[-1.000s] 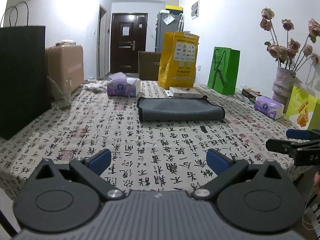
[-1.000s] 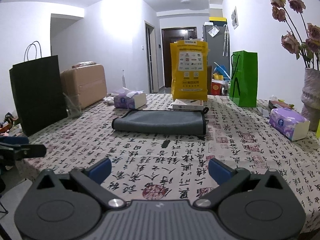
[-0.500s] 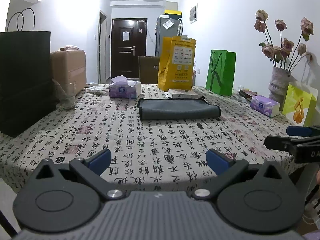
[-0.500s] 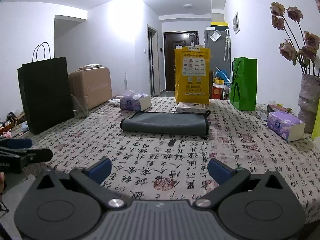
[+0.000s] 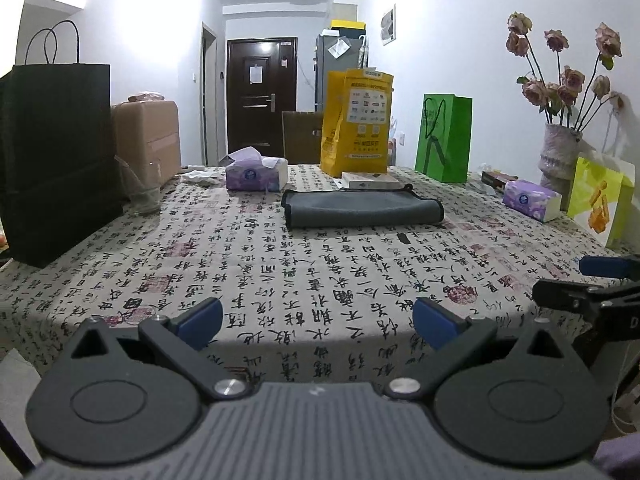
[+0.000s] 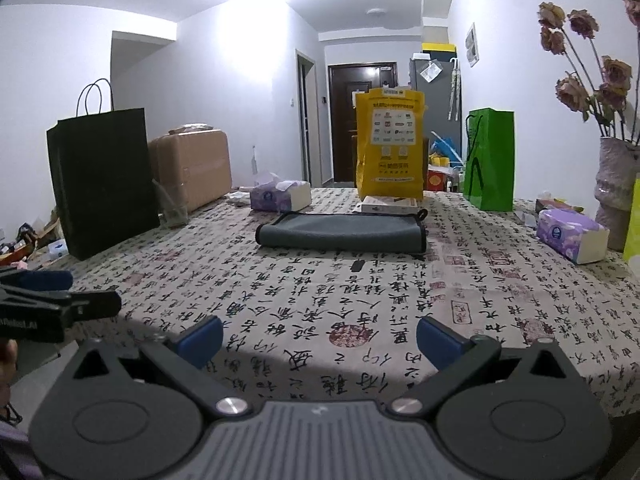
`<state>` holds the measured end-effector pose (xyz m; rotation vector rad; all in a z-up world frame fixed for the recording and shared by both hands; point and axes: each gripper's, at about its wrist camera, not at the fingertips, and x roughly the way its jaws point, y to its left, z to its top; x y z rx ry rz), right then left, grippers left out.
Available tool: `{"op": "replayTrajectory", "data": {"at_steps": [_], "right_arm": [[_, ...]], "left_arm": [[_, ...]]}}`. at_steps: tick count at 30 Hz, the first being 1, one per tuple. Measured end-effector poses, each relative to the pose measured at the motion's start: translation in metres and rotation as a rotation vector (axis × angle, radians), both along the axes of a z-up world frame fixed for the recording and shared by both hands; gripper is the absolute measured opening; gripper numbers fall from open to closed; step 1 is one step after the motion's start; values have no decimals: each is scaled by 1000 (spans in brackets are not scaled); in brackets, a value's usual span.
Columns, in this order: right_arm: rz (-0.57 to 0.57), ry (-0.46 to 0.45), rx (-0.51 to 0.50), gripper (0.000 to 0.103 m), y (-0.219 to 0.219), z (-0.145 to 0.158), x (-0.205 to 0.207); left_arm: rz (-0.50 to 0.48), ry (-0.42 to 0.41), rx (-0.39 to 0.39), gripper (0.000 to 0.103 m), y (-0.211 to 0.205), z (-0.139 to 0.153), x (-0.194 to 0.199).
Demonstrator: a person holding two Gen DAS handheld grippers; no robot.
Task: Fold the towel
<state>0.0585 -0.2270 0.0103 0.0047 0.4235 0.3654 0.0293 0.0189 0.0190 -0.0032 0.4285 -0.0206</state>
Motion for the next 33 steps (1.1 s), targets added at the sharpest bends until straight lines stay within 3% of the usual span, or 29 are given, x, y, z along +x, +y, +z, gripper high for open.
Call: {"op": "replayTrajectory", "data": {"at_steps": [9,19,33], "right_arm": [[24,27,-18,103,-1,-9,-16],[22,15,-17,103,-4,-10,-35],[24,21,-18,103,-4,-11,-36]], "left_arm": [[-19,-3,27,103,-2,-6,-14],[5,25,2,103,8,-14,-26],[-4,22,8,103,6,-13,-28]]}}
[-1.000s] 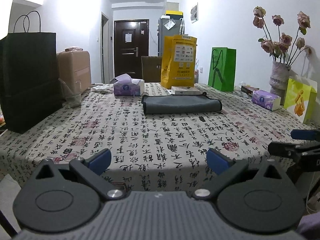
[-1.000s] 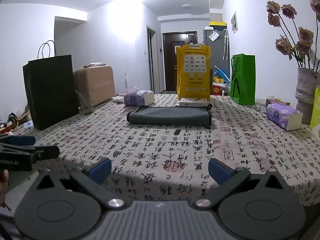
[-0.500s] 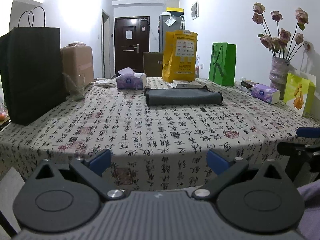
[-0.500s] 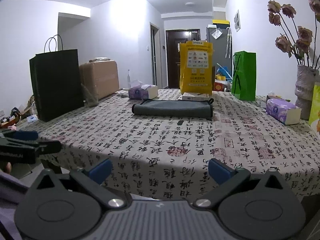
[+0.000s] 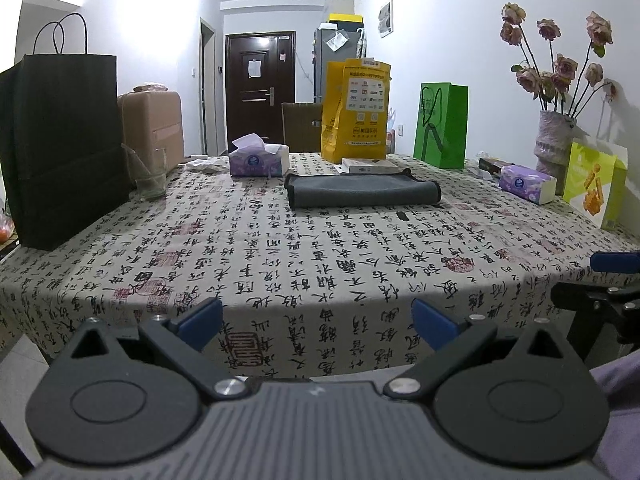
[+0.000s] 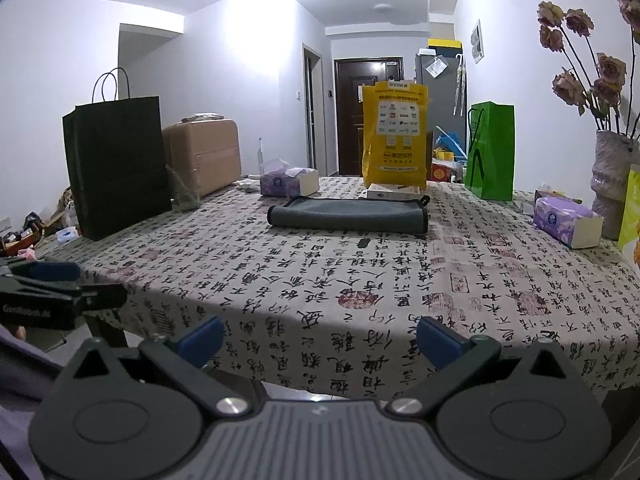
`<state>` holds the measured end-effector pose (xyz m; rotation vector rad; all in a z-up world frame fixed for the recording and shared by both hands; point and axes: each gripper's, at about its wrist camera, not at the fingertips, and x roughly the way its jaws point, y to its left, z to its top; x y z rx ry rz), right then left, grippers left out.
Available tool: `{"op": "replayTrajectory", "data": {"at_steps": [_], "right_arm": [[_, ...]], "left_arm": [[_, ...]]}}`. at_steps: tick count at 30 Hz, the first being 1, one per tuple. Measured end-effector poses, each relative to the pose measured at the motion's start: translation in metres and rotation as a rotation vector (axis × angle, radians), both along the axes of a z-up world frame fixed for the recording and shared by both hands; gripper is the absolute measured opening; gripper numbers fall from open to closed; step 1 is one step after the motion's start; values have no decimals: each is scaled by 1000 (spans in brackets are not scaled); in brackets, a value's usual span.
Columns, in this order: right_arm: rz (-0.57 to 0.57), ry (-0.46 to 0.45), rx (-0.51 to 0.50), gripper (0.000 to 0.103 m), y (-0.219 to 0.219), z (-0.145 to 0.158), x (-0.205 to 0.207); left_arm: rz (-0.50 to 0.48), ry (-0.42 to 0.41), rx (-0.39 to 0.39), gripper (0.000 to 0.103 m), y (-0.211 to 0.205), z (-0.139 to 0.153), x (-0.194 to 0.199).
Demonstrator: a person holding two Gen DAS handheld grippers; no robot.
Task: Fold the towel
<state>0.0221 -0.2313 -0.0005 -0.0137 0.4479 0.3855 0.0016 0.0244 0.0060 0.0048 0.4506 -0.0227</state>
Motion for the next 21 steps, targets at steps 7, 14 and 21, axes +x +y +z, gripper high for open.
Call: {"op": "replayTrajectory", "data": {"at_steps": [7,14,21], "right_arm": [[-3,1,1,103,0,-1,0],[-7,9,4,103,-1,-2,1],[-6,10,4,103,-1,-3,2]], "left_arm": [[0,0,0,103,0,0,0],[-1,3,0,103,0,0,0],[-1,3,0,103,0,0,0]]}}
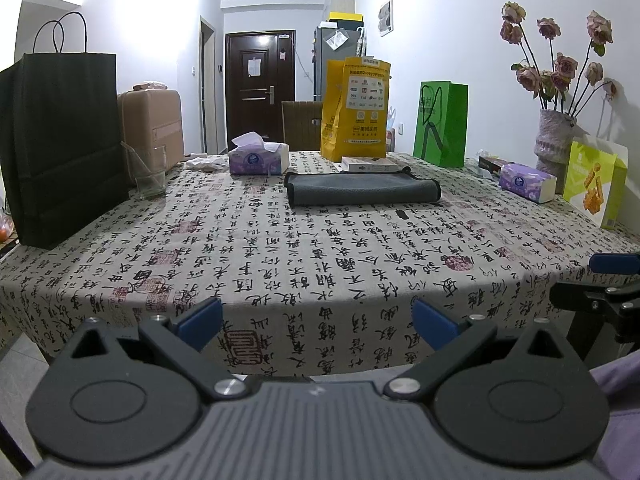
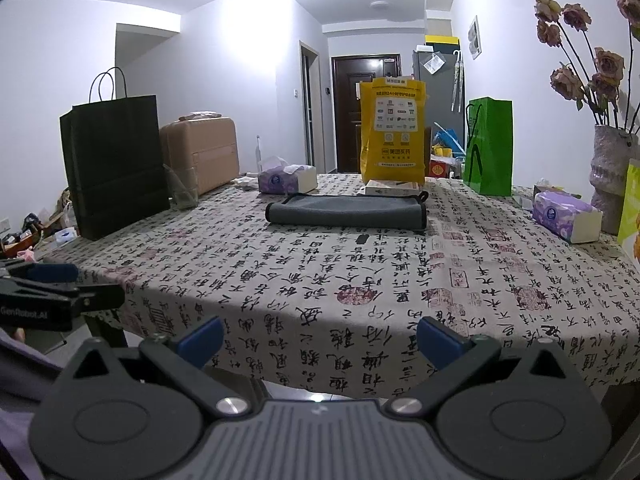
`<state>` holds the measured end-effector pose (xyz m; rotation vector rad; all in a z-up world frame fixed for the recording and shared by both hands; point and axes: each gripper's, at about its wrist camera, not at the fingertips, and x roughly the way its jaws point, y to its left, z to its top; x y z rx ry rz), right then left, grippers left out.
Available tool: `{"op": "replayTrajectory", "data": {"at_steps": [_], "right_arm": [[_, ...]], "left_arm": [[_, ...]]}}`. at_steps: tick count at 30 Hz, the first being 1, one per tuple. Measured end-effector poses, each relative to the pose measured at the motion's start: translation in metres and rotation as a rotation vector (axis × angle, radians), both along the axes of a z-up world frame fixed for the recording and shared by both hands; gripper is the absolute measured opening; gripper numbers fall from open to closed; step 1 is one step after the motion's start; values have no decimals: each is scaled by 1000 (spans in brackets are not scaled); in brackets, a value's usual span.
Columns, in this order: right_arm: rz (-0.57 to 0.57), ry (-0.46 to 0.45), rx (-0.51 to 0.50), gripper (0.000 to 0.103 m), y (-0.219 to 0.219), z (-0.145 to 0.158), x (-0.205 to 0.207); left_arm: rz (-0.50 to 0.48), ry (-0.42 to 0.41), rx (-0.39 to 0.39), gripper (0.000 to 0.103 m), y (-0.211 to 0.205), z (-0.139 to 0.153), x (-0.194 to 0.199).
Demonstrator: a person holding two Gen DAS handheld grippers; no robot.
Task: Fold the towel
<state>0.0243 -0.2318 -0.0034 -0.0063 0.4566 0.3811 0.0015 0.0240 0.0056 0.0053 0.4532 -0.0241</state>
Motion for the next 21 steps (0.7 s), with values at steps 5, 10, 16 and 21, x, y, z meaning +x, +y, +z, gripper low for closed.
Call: {"op": "replayTrajectory", "data": {"at_steps": [5,10,16,21], "right_arm": [[0,0,0,103,0,0,0],[2,2,1,103,0,-1,1],[3,0,1,103,1,-1,1],[4,1,1,103,1,-1,1]], "left_arm": [[1,0,1,103,0,0,0],[0,0,0,103,0,0,0],[0,0,1,103,0,0,0],[1,1,0,103,0,0,0]]}}
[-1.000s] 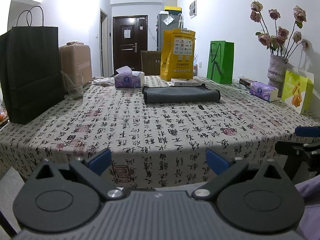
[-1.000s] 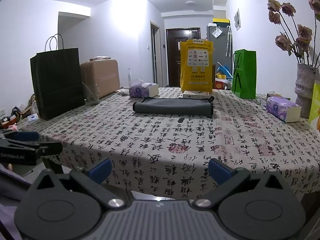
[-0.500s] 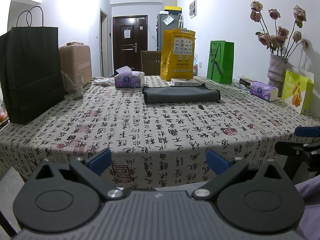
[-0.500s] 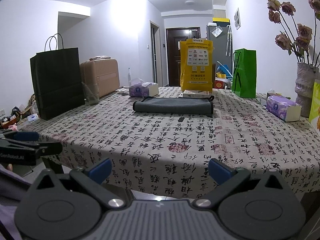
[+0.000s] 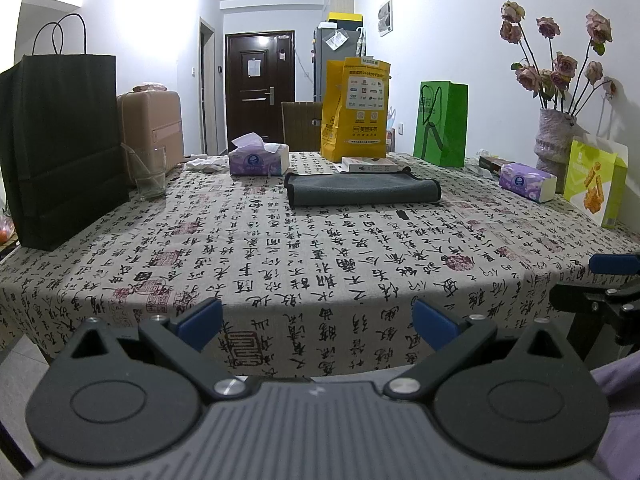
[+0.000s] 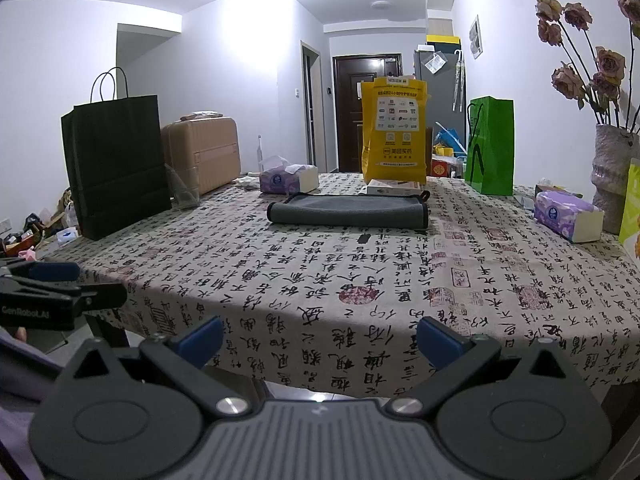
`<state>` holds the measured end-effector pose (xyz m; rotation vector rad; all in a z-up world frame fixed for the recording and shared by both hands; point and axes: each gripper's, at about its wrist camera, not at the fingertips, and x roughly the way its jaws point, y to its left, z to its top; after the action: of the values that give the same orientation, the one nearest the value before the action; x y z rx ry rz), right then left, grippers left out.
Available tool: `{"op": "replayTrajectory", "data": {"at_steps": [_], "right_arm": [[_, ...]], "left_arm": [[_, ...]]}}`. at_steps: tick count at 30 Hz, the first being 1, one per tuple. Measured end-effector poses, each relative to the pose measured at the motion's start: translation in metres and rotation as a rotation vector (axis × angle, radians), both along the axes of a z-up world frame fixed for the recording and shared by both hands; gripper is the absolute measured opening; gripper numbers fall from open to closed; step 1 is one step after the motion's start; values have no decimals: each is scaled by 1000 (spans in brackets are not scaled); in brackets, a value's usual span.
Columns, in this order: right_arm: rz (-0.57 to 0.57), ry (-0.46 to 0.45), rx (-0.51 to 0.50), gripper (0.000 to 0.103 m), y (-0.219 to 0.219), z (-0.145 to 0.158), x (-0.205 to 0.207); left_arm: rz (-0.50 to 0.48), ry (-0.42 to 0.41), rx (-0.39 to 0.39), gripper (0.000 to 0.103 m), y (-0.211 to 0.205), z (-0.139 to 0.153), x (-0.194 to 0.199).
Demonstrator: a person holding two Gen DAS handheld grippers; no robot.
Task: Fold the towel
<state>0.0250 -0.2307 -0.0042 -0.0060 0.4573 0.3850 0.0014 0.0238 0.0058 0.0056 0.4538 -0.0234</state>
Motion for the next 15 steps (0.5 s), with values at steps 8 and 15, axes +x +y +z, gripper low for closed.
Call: {"op": "replayTrajectory", "data": {"at_steps": [8,15], "right_arm": [[-1,1,0,103,0,-1,0],[0,1,0,103,0,-1,0]], "left_arm": [[0,-1,1,103,0,0,0],[4,-2,3,103,2,-1,1]]}}
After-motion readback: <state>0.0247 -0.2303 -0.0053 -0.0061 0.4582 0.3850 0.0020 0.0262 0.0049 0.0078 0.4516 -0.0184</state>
